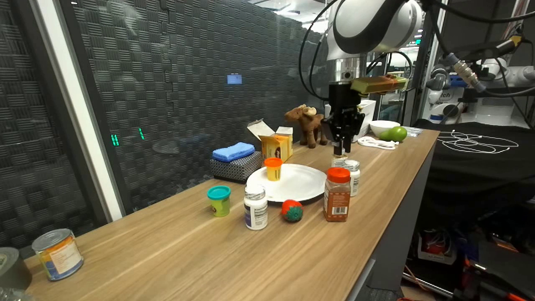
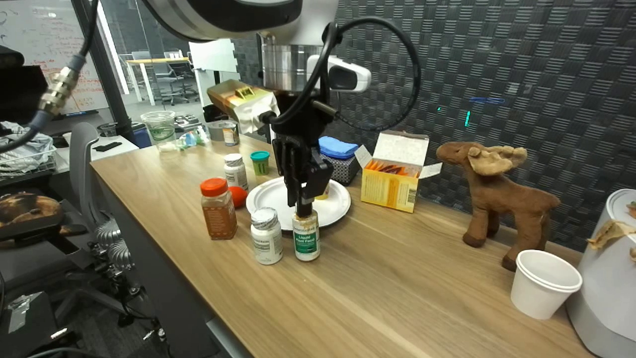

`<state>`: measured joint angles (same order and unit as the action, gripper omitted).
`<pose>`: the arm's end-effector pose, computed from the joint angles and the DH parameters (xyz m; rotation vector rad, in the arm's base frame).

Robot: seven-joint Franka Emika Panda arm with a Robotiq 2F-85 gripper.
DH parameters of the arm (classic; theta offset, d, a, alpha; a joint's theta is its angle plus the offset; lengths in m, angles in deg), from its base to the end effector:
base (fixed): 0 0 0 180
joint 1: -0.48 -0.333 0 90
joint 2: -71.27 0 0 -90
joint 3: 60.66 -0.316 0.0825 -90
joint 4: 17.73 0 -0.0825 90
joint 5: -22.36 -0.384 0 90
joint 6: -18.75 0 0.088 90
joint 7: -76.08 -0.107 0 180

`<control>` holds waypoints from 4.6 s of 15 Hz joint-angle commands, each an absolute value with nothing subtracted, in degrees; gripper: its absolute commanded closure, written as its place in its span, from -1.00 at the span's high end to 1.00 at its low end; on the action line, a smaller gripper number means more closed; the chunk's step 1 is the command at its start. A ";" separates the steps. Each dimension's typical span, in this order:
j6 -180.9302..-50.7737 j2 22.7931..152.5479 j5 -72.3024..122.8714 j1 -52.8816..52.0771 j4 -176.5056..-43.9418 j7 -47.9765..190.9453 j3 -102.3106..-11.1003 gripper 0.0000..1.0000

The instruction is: Pick up the objects from the table and put them on the white plate.

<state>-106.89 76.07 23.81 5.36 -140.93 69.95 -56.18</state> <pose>0.5382 -0.0893 0.3592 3.0900 -0.3962 -0.0650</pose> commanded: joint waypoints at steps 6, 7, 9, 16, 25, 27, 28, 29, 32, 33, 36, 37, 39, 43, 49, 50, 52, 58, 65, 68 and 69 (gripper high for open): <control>-106.02 76.77 24.36 5.24 -139.98 69.46 -55.83 -0.85; -106.03 76.79 24.11 5.26 -139.95 69.55 -55.85 -0.85; -105.76 76.23 24.44 5.11 -139.50 69.20 -55.93 -0.85; -100.37 72.59 30.87 3.01 -135.30 68.19 -57.56 -0.85; -102.39 79.44 23.44 2.53 -127.97 73.53 -59.11 -0.85; -103.76 81.92 20.07 2.98 -126.81 74.99 -59.09 -0.85; -104.43 83.07 18.29 3.25 -126.19 75.99 -59.18 -0.85; -105.34 84.15 16.85 3.51 -125.59 76.84 -59.28 -0.85; -107.36 86.95 13.63 4.23 -123.51 78.51 -59.46 -0.85; -107.74 87.62 13.23 4.41 -122.90 78.93 -59.45 -0.85; -107.08 89.03 11.94 4.95 -121.33 79.85 -59.61 -0.85; -106.92 89.32 12.15 4.99 -121.12 79.97 -59.59 -0.85; -106.72 89.54 12.33 5.09 -121.08 80.78 -59.72 -0.84; -106.57 88.85 11.79 5.13 -121.59 82.36 -60.25 0.41; -105.79 80.86 13.78 4.15 -125.83 80.96 -59.90 1.00; -105.86 79.24 14.25 4.00 -126.93 79.92 -59.60 1.00; -106.65 75.46 15.67 3.80 -130.84 76.70 -58.86 1.00; -105.58 67.48 19.05 3.91 -141.01 71.04 -58.23 1.00; -105.92 64.21 22.65 5.07 -147.79 67.49 -57.52 1.00; -105.18 65.77 21.17 5.16 -147.90 69.36 -56.84 1.00; -105.23 66.20 20.71 5.11 -147.92 70.14 -56.68 1.00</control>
<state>-105.69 66.24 21.29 5.03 -147.53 68.87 -57.12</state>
